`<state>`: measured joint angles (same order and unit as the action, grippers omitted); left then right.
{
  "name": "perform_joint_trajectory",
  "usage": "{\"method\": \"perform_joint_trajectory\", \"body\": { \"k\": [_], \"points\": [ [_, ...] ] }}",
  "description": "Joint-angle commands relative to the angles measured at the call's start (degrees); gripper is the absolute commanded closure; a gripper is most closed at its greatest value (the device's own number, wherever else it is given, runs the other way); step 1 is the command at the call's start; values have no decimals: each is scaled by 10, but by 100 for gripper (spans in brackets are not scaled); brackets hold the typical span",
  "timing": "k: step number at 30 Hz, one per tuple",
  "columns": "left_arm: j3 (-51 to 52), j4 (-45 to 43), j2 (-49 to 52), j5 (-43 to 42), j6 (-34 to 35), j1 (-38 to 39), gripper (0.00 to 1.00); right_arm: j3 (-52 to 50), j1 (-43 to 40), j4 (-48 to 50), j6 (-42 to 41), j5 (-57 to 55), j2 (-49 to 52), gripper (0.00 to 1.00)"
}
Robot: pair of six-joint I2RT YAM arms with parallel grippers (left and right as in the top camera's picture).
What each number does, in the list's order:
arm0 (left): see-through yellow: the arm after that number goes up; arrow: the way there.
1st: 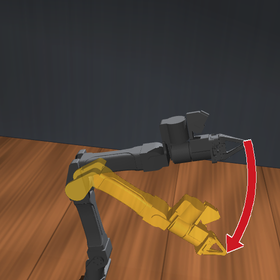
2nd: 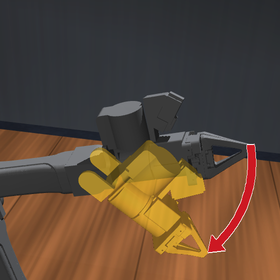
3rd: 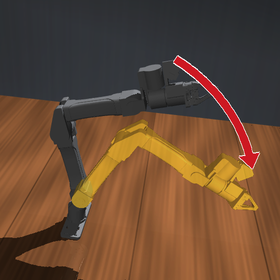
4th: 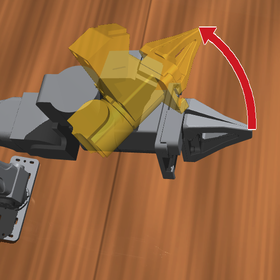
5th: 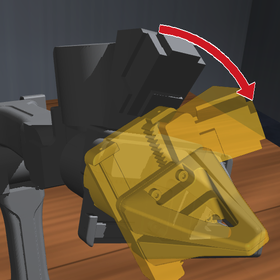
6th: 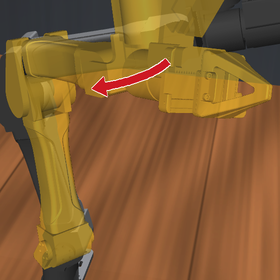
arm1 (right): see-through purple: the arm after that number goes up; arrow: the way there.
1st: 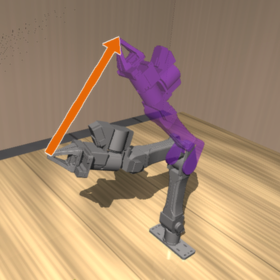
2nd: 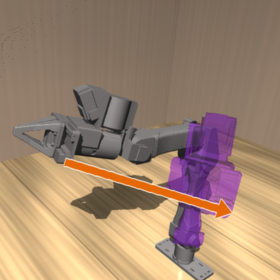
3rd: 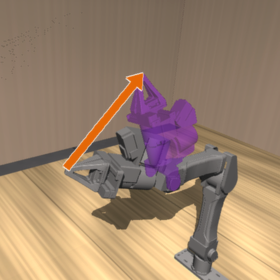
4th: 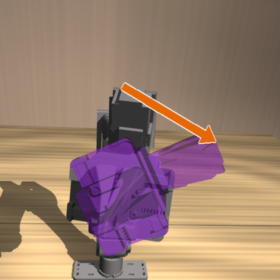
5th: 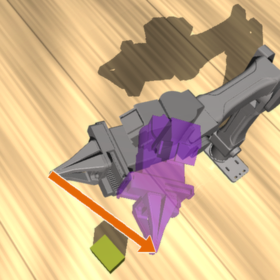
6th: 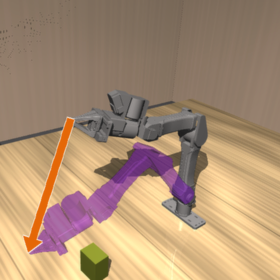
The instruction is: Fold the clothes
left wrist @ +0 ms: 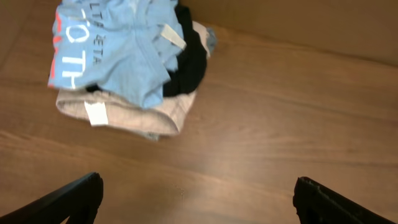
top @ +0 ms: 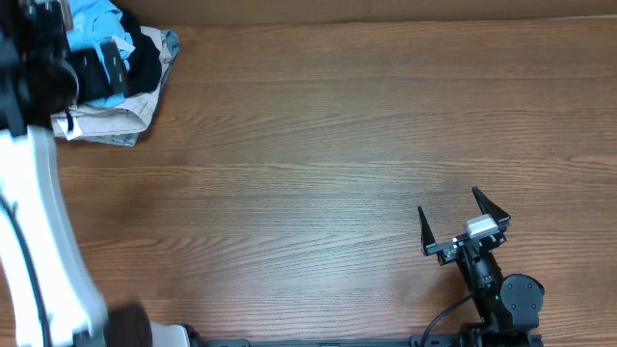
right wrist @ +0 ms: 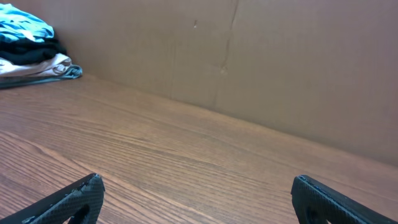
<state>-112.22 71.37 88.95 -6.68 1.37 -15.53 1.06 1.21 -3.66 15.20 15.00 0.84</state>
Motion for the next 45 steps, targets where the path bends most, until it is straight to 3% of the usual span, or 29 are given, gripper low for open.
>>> {"method": "perform_joint_trajectory", "body": {
  "k": [1, 5, 8, 18, 25, 32, 45],
  "points": [
    [90, 0, -92, -1, 1, 26, 0, -6, 2, 3, -2, -4, -7, 0],
    [216, 3, -190, 17, -4, 57, 0, -6, 2, 3, -2, -4, -7, 0],
    [302, -60, -256, 19, 2, 66, 0, -6, 2, 3, -2, -4, -7, 0],
    [631, -403, -510, -113, 3, 66, 0, -6, 2, 3, -2, -4, -7, 0],
    [850, -613, -683, -131, 28, 67, 0, -6, 2, 3, -2, -4, -7, 0],
    [983, -713, -787, -131, 40, 67, 0, -6, 2, 3, -2, -4, -7, 0],
    [1085, -772, -878, -49, 40, 101, 0, -6, 2, 3, -2, -4, -7, 0]
  ]
}}
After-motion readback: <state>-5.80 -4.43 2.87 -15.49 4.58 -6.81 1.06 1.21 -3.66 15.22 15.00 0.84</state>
